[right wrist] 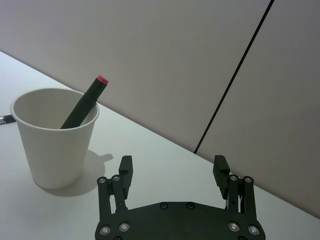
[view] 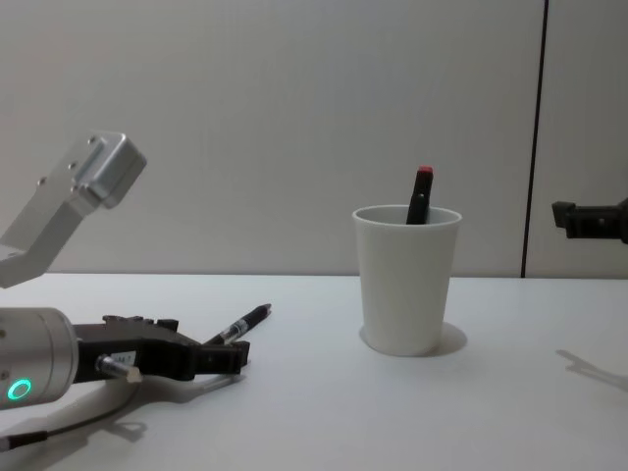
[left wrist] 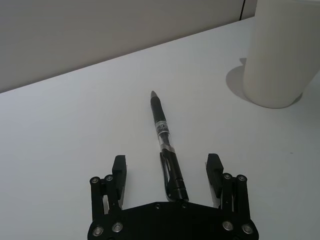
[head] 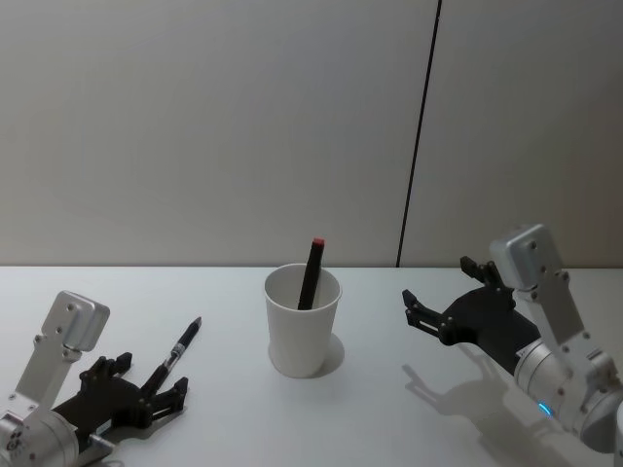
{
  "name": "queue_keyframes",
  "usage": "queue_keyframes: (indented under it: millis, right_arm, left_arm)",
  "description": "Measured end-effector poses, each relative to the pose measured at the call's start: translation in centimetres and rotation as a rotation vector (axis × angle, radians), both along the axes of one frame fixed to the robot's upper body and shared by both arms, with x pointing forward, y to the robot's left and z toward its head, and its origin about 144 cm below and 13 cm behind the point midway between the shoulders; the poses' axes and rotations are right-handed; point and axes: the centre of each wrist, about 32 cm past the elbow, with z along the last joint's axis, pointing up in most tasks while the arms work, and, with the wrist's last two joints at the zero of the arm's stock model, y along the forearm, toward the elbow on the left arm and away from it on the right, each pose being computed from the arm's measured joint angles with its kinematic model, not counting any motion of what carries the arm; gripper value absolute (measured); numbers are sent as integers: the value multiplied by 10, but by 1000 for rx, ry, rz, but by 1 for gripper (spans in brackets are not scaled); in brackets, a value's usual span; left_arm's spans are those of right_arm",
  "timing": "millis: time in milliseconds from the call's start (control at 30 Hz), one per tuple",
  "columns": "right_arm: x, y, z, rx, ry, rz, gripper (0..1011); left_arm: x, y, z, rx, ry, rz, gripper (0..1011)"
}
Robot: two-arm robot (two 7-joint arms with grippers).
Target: Place the pen into the pen holder.
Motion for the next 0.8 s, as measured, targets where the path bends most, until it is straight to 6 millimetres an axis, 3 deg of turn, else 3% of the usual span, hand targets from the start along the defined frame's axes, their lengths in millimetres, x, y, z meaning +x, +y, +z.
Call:
queue_keyframes:
  millis: [800]
  right_arm:
    - [0, 0, 0, 0, 0, 0, 1001]
  left_arm:
    - [0, 1, -4, -5, 13, -3, 940]
